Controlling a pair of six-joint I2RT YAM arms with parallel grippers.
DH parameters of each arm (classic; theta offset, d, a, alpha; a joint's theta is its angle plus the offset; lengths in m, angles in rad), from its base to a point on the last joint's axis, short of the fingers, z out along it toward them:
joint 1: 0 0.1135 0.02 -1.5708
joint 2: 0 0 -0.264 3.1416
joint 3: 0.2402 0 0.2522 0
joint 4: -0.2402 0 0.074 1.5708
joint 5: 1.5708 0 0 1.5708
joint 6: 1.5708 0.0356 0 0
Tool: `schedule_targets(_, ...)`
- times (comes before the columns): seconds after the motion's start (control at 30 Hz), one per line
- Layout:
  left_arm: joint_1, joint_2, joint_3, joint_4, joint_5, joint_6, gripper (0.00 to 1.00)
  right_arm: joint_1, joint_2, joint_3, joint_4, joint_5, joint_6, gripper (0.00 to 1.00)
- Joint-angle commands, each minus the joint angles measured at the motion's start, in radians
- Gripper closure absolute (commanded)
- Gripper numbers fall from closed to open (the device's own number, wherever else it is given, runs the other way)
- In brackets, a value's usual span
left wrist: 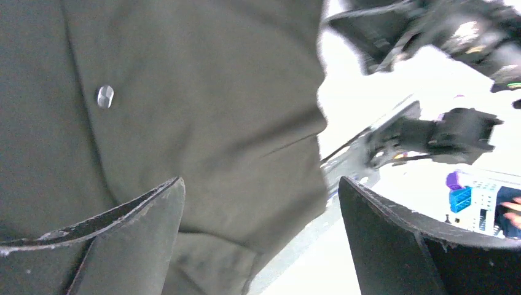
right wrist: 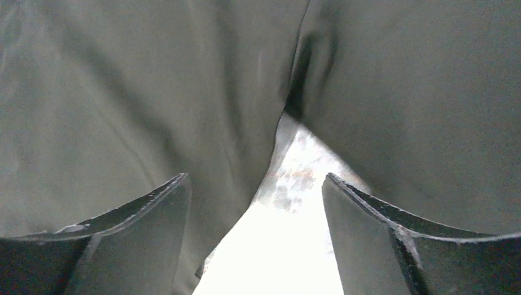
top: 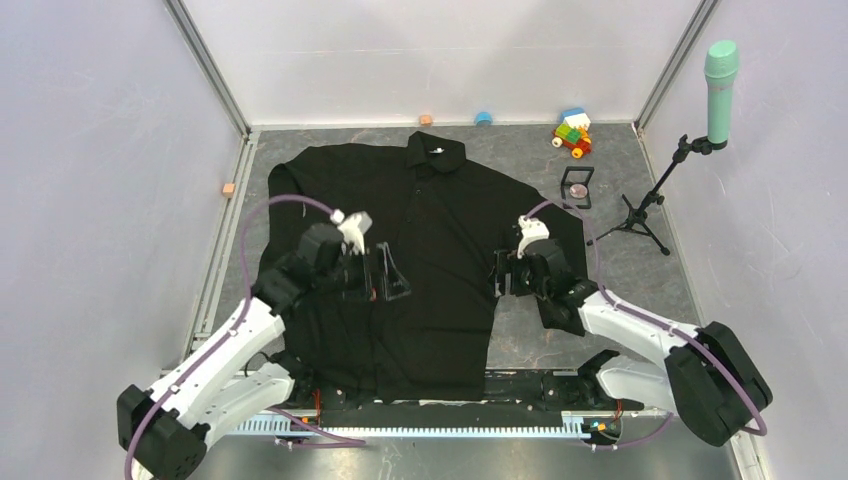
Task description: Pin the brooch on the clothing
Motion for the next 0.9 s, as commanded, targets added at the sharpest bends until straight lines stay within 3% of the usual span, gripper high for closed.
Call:
schedule_targets(0.0,0.050,0.085,0.289,-0.141,0.063,0.212,0.00,-0.001,-0.050,0.176,-0.158,0.219,-0.156,0.11)
schedule_targets(0.07,0.120,0.165,0.383,-0.165,0.085,0.264,0.00,-0.023,-0.034,0.251,-0.213,0.313,-0.218,0.02)
schedule_targets(0.17,0.232,0.269,0.482,-0.155,0.110,0.295,0.00,-0.129,0.016,0.320,-0.226,0.273,-0.283,0.02)
schedule_targets(0.27,0.292,0.328,0.562,-0.128,0.045,0.307,0.00,-0.242,0.087,0.382,-0.218,0.230,-0.328,0.02)
schedule_targets(0.57,0.317,0.377,0.626,-0.059,-0.368,0.450,0.00,-0.396,0.436,0.612,-0.166,0.218,-0.407,0.02)
schedule_targets(0.7,0.349,0.390,0.580,-0.053,-0.402,0.464,0.00,-0.426,0.541,0.698,-0.145,0.254,-0.420,0.02)
schedule_targets(0.87,0.351,0.396,0.572,-0.054,-0.412,0.472,0.00,-0.485,0.656,0.809,-0.141,0.176,-0.434,0.05)
